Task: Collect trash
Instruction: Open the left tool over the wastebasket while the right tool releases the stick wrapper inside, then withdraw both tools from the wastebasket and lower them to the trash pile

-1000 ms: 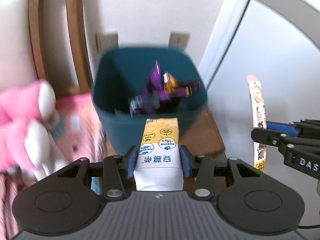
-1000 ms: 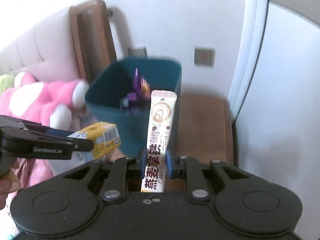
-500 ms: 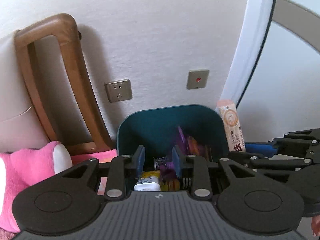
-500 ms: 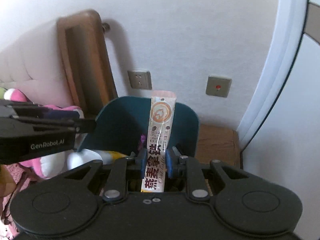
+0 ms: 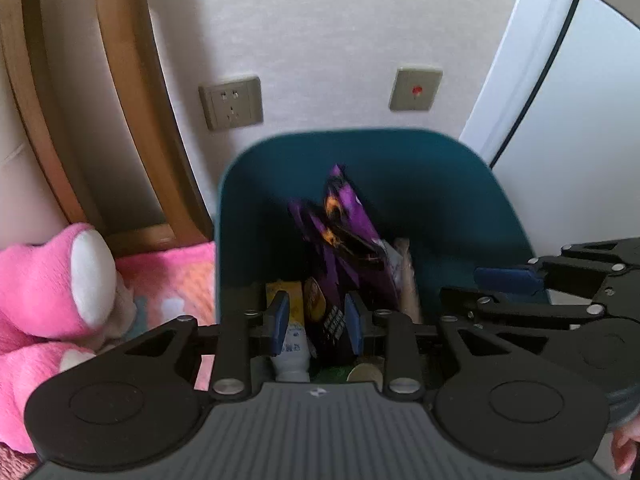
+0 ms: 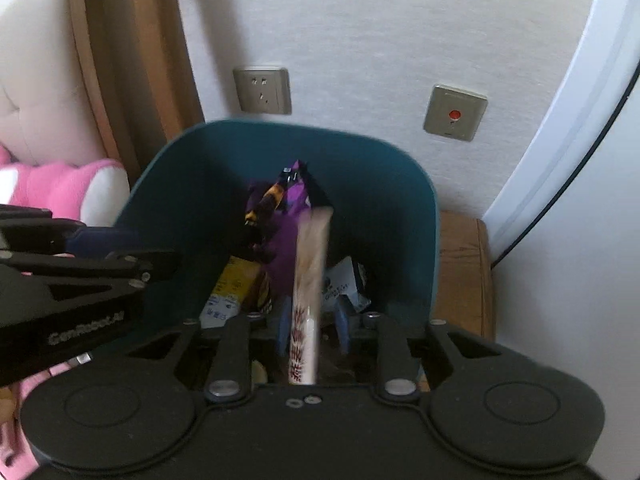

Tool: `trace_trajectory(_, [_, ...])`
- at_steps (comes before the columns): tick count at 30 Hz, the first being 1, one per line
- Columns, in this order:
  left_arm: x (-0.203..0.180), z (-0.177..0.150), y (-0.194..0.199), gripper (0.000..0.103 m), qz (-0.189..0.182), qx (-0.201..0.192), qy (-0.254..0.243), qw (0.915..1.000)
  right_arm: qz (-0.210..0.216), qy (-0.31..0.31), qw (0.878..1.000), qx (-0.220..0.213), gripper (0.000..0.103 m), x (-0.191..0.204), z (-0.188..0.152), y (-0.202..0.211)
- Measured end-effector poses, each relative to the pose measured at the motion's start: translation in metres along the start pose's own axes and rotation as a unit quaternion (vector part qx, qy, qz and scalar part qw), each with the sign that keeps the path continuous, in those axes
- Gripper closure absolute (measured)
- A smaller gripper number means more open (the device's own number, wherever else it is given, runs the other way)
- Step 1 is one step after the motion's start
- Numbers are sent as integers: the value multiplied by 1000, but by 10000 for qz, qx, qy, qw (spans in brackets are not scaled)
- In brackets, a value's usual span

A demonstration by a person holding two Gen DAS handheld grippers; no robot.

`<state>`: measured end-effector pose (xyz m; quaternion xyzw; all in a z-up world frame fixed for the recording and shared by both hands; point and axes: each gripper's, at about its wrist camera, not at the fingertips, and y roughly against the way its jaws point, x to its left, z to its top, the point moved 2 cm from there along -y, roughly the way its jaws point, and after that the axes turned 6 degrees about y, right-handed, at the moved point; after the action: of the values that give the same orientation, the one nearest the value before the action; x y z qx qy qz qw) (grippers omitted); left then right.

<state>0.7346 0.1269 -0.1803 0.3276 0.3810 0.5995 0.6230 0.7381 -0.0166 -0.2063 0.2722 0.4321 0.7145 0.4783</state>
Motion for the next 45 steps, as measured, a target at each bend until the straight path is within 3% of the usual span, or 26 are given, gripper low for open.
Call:
trace_trajectory(8, [-12, -12, 9, 74, -20, 19, -184, 9998, 3, 189, 9996, -223, 75, 4, -13, 29])
trace_trajectory(20, [-38, -51, 73, 72, 112, -380, -151, 9991, 252, 315, 9971, -645, 72, -7, -58, 102])
trace_trajectory(21, [-41, -56, 78, 71, 122, -413, -148, 9990, 307, 302, 9968, -681, 72, -8, -63, 108])
trace_trajectory(23, [-49, -69, 92, 57, 162, -508, -131, 9985, 379, 313, 9959, -762, 71, -10, -74, 121])
trace_trajectory(24, [-52, -74, 98, 45, 167, -564, -114, 9982, 409, 338, 9954, -801, 70, -11, -80, 128])
trace_trajectory(25, [-55, -81, 105, 42, 164, -625, -96, 9979, 424, 367, 9949, -839, 69, -11, -86, 134])
trace_trajectory(32, [-78, -132, 140, 41, 227, -640, 72, 9977, 590, 443, 9914, -1079, 57, -18, -135, 171])
trace_trajectory(36, [-85, -161, 154, 34, 187, -591, 251, 9978, 743, 344, 9900, -1152, 48, -23, -158, 182])
trace_trajectory(40, [-89, -189, 155, 28, 200, -566, 257, 9979, 886, 198, 9886, -1199, 35, -25, -186, 188])
trace_trajectory(45, [-87, -220, 142, 28, 192, -493, 278, 9982, 965, 243, 9896, -1038, 30, -24, -218, 176])
